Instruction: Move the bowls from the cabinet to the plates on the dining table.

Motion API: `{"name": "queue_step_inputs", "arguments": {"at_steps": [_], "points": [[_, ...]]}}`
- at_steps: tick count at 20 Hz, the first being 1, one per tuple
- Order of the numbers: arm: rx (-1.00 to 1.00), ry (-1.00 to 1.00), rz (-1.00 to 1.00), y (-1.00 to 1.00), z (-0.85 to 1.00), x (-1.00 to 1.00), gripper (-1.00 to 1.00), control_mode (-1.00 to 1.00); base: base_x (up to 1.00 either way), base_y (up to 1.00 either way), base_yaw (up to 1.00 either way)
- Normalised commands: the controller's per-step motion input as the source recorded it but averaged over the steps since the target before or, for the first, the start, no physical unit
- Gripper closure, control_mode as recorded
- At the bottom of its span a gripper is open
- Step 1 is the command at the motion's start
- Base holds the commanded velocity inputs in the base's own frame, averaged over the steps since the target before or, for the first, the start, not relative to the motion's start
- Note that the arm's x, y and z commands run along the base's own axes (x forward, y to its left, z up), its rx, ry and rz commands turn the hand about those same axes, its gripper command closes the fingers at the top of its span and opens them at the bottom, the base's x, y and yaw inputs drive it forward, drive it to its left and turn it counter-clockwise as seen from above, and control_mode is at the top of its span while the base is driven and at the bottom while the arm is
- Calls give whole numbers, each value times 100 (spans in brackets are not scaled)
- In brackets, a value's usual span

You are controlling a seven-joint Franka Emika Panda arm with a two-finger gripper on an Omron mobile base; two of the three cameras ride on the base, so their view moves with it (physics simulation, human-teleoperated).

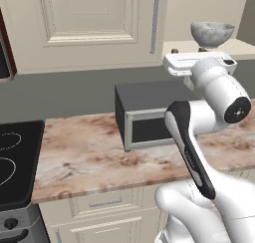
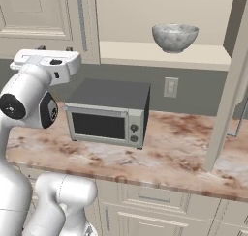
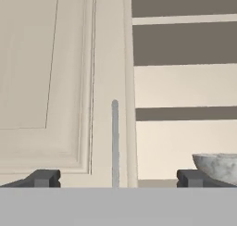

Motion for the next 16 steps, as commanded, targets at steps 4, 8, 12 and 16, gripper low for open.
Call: {"name": "queue_step_inputs", "arguments": {"at_steps": [4, 8, 12, 16], "points": [[-3, 0, 1, 0, 8, 18, -100, -100, 0, 0, 0], [-1, 0, 0, 0, 0, 26, -100, -100, 0, 0, 0], [-3, 0, 0, 8, 0, 16, -100, -100, 0, 0, 0], [-2, 0, 0, 9, 0, 21, -100, -100, 0, 0, 0]]}}
